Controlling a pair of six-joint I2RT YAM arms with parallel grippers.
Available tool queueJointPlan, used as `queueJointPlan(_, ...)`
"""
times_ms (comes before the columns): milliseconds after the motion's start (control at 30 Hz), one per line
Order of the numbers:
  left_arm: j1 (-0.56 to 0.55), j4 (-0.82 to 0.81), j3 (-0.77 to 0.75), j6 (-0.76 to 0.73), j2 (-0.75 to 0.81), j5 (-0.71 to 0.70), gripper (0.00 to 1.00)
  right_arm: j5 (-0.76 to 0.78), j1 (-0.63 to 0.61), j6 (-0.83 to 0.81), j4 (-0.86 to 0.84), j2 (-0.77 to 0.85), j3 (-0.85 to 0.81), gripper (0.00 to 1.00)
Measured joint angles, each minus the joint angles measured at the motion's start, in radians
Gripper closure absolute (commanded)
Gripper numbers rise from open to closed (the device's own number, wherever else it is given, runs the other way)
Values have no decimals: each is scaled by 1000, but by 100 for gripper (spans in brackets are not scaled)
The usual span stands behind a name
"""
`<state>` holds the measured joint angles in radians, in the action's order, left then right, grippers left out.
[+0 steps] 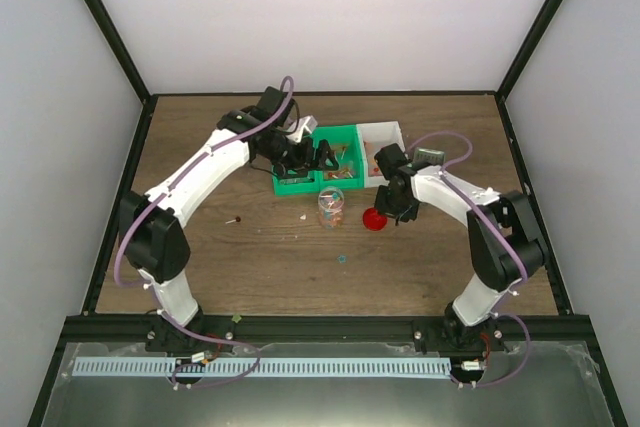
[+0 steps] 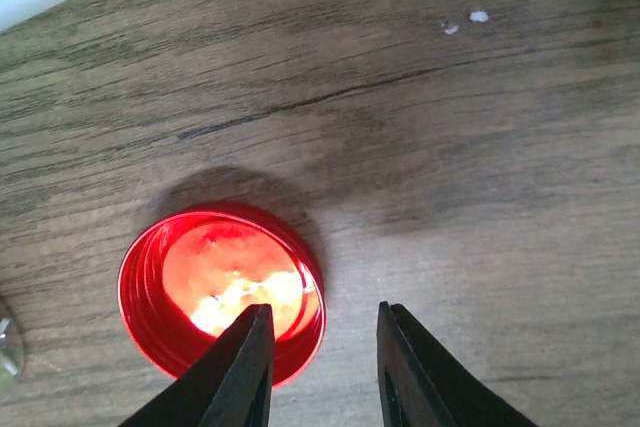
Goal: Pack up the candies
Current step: Pick up the bottle lid at the center of the board.
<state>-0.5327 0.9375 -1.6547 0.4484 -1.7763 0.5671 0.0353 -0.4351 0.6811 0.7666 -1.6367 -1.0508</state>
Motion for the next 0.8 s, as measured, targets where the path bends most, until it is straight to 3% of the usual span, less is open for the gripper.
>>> queueJointPlan(633, 41, -7, 32, 7, 31, -48, 0, -13, 0, -40, -44, -72, 8, 84)
queueJointPlan(800, 64, -10, 49, 20, 38, -50, 2, -23, 0, -43, -59, -85, 8, 99)
